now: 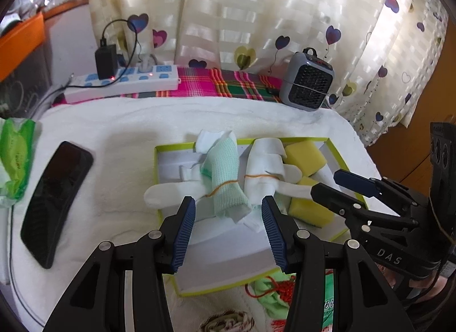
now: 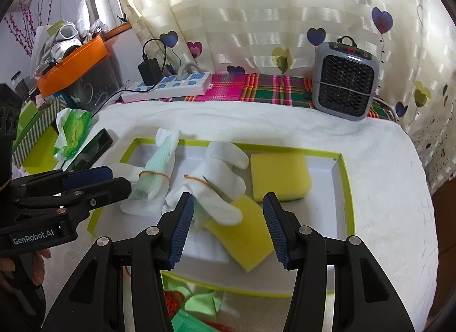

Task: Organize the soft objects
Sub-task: 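Open the left tool to release the mint towel while the right tool releases the sock, then withdraw both open tools from the box toward the remaining pile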

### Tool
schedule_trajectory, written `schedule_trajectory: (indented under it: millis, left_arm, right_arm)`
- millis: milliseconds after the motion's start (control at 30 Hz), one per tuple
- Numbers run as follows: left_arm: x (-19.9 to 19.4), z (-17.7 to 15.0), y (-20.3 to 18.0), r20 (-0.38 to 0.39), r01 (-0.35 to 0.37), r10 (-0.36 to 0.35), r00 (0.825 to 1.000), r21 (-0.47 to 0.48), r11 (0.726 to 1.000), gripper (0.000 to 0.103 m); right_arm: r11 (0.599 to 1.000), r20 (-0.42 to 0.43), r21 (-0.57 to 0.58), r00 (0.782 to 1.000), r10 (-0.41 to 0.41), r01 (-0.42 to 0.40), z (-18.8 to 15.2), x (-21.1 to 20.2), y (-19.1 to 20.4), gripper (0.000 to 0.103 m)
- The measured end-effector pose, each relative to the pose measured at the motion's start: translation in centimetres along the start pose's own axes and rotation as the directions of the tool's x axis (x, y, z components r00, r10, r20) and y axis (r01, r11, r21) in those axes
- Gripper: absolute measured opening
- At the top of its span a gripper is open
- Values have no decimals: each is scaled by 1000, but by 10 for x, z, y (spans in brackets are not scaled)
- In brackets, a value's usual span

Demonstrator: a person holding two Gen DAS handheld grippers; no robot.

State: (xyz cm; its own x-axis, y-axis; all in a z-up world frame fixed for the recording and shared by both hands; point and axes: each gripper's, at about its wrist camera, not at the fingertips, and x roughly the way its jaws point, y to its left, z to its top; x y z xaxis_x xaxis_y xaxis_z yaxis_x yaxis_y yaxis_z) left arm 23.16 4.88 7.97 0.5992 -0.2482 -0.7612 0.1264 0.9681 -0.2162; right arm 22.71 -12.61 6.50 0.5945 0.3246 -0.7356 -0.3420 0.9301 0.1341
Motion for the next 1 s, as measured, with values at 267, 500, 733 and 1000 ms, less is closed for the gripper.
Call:
schedule_trajectory:
  millis: [267,500,733,1000]
  left_arm:
    - [-19,-21,-7,46,-22,22,999,11,1000,47]
    - [-34,-38,-13,90,-62,60,994,21,998,47]
    - [-46,-53,-20,121,-83,77,990,44,996,47]
    - [-54,-67,-26,127,-71,64,990,49,996,47]
  right_arm:
    - [1000,20,17,1000,7,-7,-15,-15,-4,52]
    - [999,42,30,999,12,-13,-30,-29,-7,52]
    - [998,70,51,997,29,-33,-42,-43,-9,52]
    - [999,95,48,995,16,-21,-61,-58,-10,52]
